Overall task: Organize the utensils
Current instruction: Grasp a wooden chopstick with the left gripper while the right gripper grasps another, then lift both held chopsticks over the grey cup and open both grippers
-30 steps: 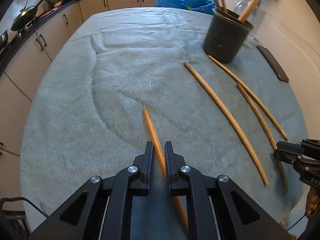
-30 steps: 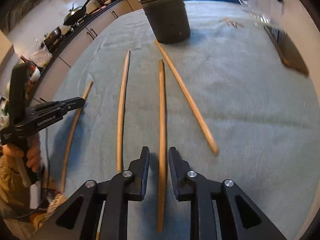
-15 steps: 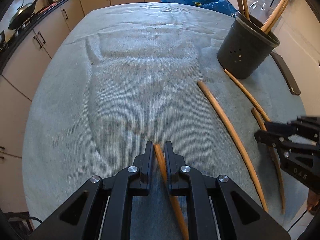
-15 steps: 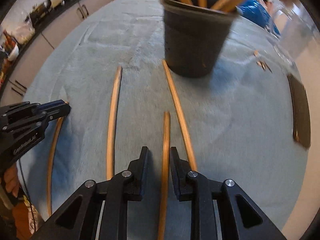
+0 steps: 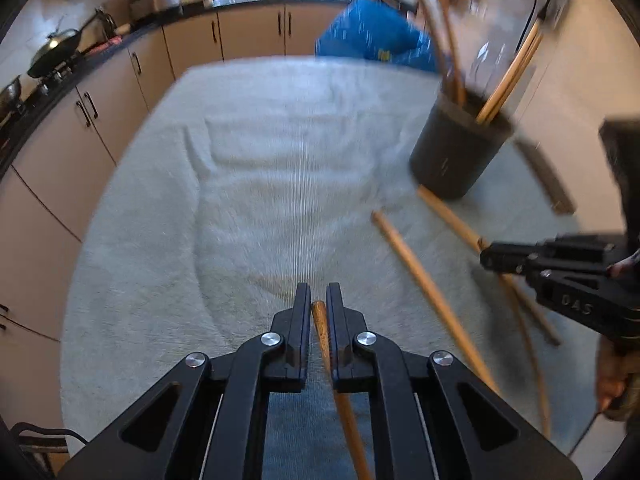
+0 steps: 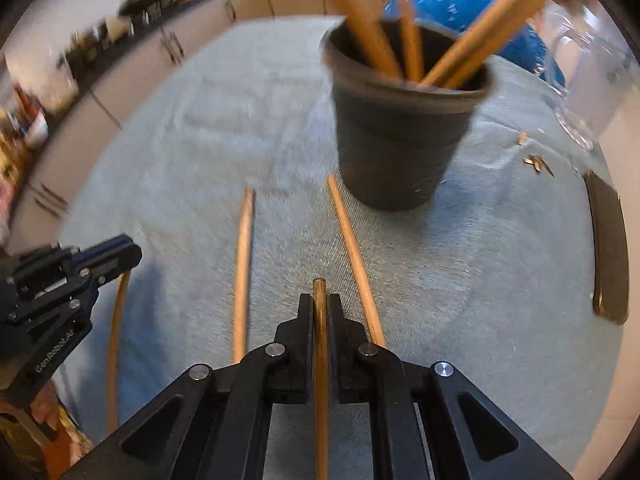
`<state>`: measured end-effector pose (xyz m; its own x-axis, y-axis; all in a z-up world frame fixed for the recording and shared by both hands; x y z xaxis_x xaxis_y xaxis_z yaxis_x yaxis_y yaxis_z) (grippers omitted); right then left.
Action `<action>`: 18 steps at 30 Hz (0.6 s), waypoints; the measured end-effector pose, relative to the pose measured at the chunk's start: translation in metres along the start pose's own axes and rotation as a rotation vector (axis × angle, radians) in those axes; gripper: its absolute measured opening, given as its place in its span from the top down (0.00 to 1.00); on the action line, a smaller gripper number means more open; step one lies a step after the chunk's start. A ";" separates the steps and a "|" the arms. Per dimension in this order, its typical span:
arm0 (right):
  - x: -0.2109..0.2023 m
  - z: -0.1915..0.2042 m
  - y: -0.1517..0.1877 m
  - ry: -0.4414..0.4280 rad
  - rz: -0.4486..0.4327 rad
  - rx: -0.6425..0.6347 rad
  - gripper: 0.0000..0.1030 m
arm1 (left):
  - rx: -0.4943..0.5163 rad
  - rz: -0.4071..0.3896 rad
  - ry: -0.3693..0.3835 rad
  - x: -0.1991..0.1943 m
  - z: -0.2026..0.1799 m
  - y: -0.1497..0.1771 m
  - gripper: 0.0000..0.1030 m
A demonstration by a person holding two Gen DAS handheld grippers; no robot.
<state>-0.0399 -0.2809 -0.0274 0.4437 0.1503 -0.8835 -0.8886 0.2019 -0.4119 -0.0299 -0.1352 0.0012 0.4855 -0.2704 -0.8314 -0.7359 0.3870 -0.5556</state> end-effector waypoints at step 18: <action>-0.161 -0.002 0.029 -0.088 -0.478 0.047 0.93 | 0.070 -0.369 0.022 -0.141 -0.054 -0.013 0.94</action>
<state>-0.1370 -0.3012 0.1026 0.8109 0.1111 -0.5745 -0.5774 0.3113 -0.7548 -0.1143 -0.1493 0.1267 0.7013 -0.4212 -0.5751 -0.4791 0.3190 -0.8178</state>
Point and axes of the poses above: each gripper's, at about its wrist camera, not at the fingertips, and x roughly the way its jaws point, z to its left, y to its underside, the point moved 8 cm from there along x, roughly the way its jaws point, and after that the axes turned 5 degrees about x, right-handed, at the moved point
